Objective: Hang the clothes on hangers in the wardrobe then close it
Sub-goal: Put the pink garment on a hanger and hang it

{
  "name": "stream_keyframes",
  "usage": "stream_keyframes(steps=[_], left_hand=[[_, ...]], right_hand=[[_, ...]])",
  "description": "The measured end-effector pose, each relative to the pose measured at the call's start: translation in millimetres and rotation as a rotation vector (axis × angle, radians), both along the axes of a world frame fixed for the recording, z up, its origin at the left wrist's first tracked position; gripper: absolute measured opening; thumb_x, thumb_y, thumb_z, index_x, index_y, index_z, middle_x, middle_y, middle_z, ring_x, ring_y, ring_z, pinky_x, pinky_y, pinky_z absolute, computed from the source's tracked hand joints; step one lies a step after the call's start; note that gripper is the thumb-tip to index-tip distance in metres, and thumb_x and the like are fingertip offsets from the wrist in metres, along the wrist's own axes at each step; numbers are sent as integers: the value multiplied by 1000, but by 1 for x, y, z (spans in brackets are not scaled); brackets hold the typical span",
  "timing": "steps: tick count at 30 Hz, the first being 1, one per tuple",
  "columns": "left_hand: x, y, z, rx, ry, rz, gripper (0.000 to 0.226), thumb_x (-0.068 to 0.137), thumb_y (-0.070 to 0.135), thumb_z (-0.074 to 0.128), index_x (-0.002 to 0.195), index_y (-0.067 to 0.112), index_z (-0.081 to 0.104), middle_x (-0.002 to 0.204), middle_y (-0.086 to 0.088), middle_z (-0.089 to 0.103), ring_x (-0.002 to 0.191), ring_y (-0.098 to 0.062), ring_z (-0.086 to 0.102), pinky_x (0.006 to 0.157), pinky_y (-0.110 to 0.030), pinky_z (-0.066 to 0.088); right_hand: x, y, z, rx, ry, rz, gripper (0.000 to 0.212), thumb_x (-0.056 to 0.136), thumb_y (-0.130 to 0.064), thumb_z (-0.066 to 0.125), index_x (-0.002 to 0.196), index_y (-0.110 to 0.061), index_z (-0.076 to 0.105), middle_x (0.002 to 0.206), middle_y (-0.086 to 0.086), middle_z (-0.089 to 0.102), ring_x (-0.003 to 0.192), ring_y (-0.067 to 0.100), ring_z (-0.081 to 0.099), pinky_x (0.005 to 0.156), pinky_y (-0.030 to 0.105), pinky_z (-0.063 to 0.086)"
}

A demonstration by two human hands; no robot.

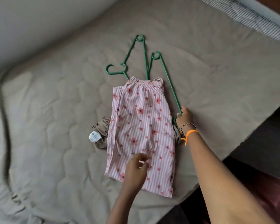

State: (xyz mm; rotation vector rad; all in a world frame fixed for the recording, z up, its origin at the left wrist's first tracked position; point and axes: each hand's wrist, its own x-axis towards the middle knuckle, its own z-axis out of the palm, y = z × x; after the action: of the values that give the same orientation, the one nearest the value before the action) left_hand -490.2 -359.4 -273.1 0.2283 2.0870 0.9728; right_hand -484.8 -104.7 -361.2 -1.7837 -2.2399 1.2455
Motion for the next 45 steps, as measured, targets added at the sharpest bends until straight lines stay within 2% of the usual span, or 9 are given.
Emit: stream_keyframes(steps=[3,6,14,19,23,31,37,41,45], left_hand=[[-7,12,-3,22,-18,19,22,91,0,54,86,20,64,91,5,66,67,-3,58,58,-10,43],[-16,21,-1,48,-38,46,17,92,-1,52,88,11,65,83,3,63,61,-4,54,51,-9,40],[-41,50,40,368,-112,178,9,94,19,56,95,21,65,90,3,67,80,-10,61,76,-25,49],[-48,34,45,569,-334,503,34,92,27,51,125,17,49,100,1,67,73,-10,61,62,-17,48],[-38,-11,28,283,-355,652,35,92,7,56,123,18,43,92,-5,55,62,-8,52,53,-16,43],[18,-86,-16,-502,273,-440,28,90,14,49,112,15,66,117,-9,59,108,-32,55,87,-36,42],[48,-131,-36,-374,68,-494,50,89,-1,41,138,12,46,136,-7,45,119,-30,47,104,-34,35],[46,-136,-38,-329,91,-428,49,89,-1,40,136,11,48,135,-9,46,121,-31,45,103,-37,36],[36,-128,-32,-272,210,-309,41,90,3,48,130,10,50,132,-9,48,118,-30,47,98,-40,40]], right_hand=[[-15,14,-14,-117,71,-128,30,90,-9,56,116,6,56,101,24,63,95,31,60,80,36,47],[-20,16,7,-89,329,-200,30,89,-17,53,104,3,69,61,1,49,58,14,43,57,27,35],[8,-44,94,375,644,122,31,88,-11,52,111,5,65,93,6,65,85,5,55,80,14,43],[76,-116,91,686,261,640,35,83,-16,49,110,-18,71,70,-4,57,72,15,45,67,32,28],[139,-172,75,660,146,796,38,82,-19,46,111,-22,70,68,-9,54,72,13,42,70,33,27],[201,-233,50,447,22,797,27,81,-36,48,89,-28,73,76,-15,64,78,10,51,74,28,27],[165,-243,30,456,-62,773,16,73,-11,57,86,-15,66,84,2,62,76,28,62,66,35,52],[135,-235,26,403,-201,815,49,50,-11,84,96,-14,68,92,4,65,79,29,62,64,36,54],[117,-226,26,442,-72,667,12,67,-4,73,70,-11,64,73,7,62,68,32,57,53,35,48]])
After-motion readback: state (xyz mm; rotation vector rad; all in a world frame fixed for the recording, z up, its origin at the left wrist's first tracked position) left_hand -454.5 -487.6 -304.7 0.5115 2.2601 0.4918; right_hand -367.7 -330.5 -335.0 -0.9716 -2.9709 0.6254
